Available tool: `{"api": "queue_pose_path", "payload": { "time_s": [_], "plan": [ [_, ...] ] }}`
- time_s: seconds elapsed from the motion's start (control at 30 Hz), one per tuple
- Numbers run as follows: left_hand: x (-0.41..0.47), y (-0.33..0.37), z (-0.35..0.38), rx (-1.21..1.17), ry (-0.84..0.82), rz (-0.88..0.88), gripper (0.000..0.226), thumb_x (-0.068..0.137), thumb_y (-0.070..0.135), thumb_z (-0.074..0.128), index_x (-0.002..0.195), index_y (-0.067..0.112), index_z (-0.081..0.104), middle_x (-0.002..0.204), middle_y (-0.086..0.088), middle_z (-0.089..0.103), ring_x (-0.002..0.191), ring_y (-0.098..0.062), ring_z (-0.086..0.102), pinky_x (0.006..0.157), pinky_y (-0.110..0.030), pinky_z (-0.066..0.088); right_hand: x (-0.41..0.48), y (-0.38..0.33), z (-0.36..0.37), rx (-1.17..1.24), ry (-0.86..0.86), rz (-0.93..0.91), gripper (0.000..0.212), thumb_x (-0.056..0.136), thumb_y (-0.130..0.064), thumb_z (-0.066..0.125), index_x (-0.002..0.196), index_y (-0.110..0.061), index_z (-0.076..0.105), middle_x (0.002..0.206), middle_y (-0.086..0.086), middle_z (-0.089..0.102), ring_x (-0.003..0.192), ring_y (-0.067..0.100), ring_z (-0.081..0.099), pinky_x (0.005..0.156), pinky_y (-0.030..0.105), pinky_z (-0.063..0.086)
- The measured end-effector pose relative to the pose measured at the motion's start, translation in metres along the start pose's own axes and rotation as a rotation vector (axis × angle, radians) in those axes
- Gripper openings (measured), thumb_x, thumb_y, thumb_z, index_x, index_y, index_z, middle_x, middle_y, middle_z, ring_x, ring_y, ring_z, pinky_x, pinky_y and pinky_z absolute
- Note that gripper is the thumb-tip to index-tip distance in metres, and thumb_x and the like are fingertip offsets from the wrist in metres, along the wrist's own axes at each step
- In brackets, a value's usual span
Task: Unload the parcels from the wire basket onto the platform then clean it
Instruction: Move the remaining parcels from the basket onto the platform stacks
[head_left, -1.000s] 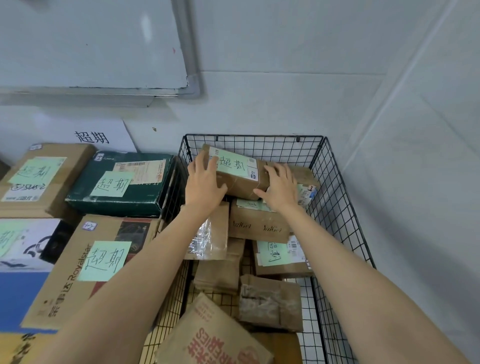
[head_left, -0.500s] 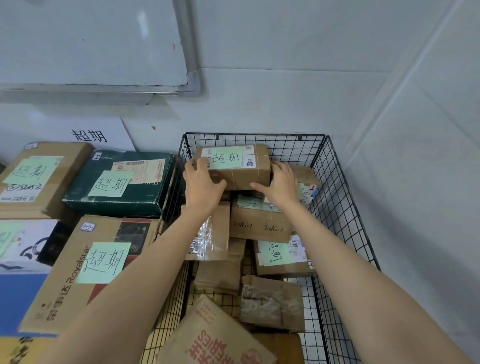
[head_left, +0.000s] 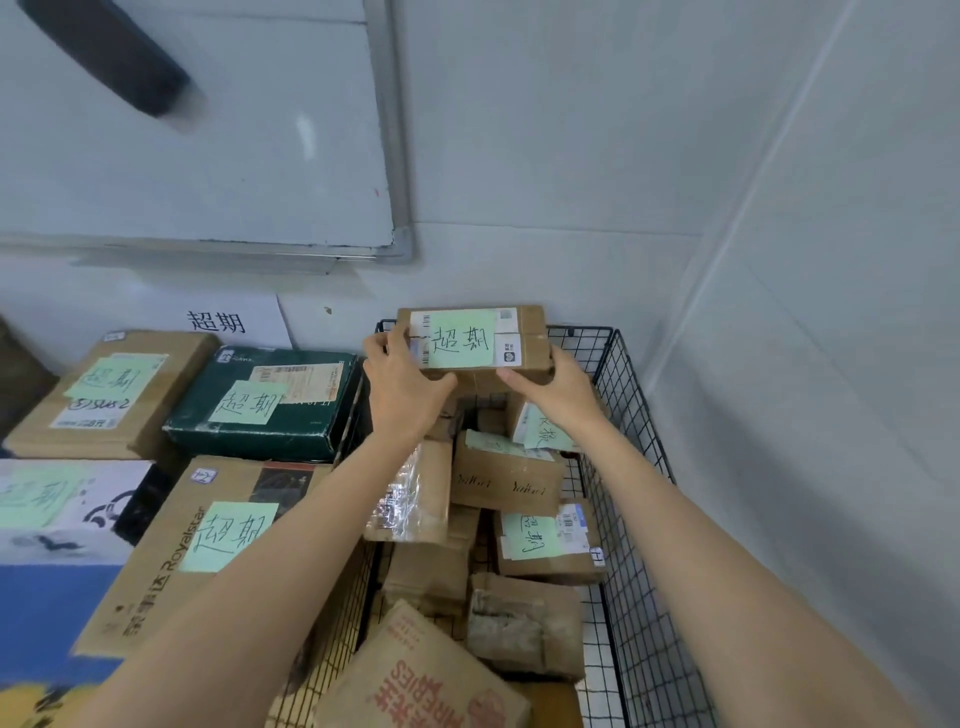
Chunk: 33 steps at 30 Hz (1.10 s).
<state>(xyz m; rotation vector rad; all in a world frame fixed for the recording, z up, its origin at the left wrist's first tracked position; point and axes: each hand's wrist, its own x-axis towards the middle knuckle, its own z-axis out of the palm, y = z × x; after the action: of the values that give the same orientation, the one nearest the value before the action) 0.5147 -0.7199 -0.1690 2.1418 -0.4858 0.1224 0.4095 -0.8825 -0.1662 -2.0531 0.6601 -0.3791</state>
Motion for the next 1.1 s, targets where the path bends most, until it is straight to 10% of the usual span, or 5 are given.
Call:
{"api": "queue_pose_path", "payload": {
  "time_s": [0.43, 0.77, 1.1],
  "plan": [
    [-0.024, 0.089, -0.136, -0.155, 0.263, 0.215, 0.092, 0.071, 0.023, 0.086, 0.145, 0.011, 0.032, 0.14, -0.006, 0.03, 0.127, -0.016, 0.037, 0.101, -0.02, 0.031, -0.061, -0.138, -0.047, 0.292, 0.096, -0.28, 0.065, 0.087, -0.052, 0.067, 0.143, -0.026, 0.046, 0.139, -0.004, 0.058, 0.126, 0.014, 0.054, 0.109, 0.039, 0.04],
    [-0.055, 0.08, -0.259, -0.221, 0.469, 0.28, 0.088, 0.065, 0.019, 0.09, 0.137, 0.018, 0.04, 0.135, -0.001, 0.039, 0.117, -0.01, 0.046, 0.102, -0.03, 0.047, -0.095, -0.226, -0.003, 0.465, 0.01, -0.534, 0.069, 0.087, -0.04, 0.071, 0.147, -0.026, 0.04, 0.137, -0.01, 0.056, 0.111, -0.009, 0.054, 0.088, 0.006, 0.044],
    [-0.089, 0.024, -0.372, -0.296, 0.552, 0.275, 0.083, 0.069, 0.022, 0.089, 0.135, 0.026, 0.037, 0.126, 0.016, 0.05, 0.113, 0.015, 0.044, 0.094, -0.012, 0.039, -0.144, -0.31, 0.072, 0.421, -0.082, -0.687, 0.064, 0.086, -0.039, 0.073, 0.137, -0.045, 0.034, 0.125, -0.017, 0.054, 0.118, 0.003, 0.054, 0.102, 0.037, 0.048]
  ]
}}
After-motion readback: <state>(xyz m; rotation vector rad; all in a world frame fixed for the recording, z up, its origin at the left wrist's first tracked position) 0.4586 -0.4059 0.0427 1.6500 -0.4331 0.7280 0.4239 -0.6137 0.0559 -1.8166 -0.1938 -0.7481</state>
